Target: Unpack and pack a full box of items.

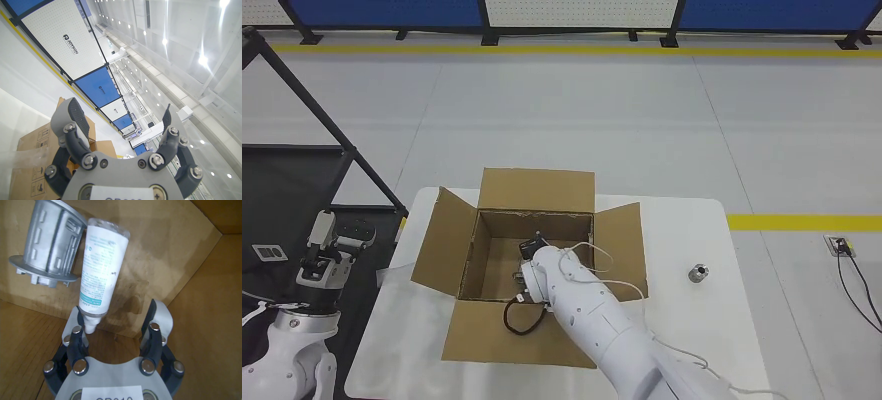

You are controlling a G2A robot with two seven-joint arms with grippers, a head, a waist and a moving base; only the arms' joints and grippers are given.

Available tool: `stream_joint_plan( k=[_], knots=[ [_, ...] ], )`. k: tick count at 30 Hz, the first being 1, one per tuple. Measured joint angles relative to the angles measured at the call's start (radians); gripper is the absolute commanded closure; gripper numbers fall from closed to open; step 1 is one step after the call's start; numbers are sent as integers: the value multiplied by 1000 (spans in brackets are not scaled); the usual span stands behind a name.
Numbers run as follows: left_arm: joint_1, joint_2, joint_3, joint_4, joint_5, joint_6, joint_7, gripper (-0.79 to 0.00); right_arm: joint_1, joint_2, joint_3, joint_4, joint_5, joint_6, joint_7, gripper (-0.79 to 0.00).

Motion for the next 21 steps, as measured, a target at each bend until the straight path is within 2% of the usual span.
stream_joint_plan(
  k=[4,9,11,13,14,21],
  knots=[
    [0,0,0,0,0,0,0,-785,9,1,7,16,1,30,-9,-329],
    [0,0,0,0,0,0,0,-785,26,3,12,22,-3,46,-8,-403],
    [0,0,0,0,0,0,0,-785,33,5,13,23,-7,39,-10,-628],
    [0,0,0,0,0,0,0,-785,38,7,12,23,-14,29,-21,-767],
    [0,0,0,0,0,0,0,-785,40,9,12,24,-17,21,-27,-785],
    [0,0,0,0,0,0,0,-785,55,26,16,44,-35,-67,-92,-785]
  ],
)
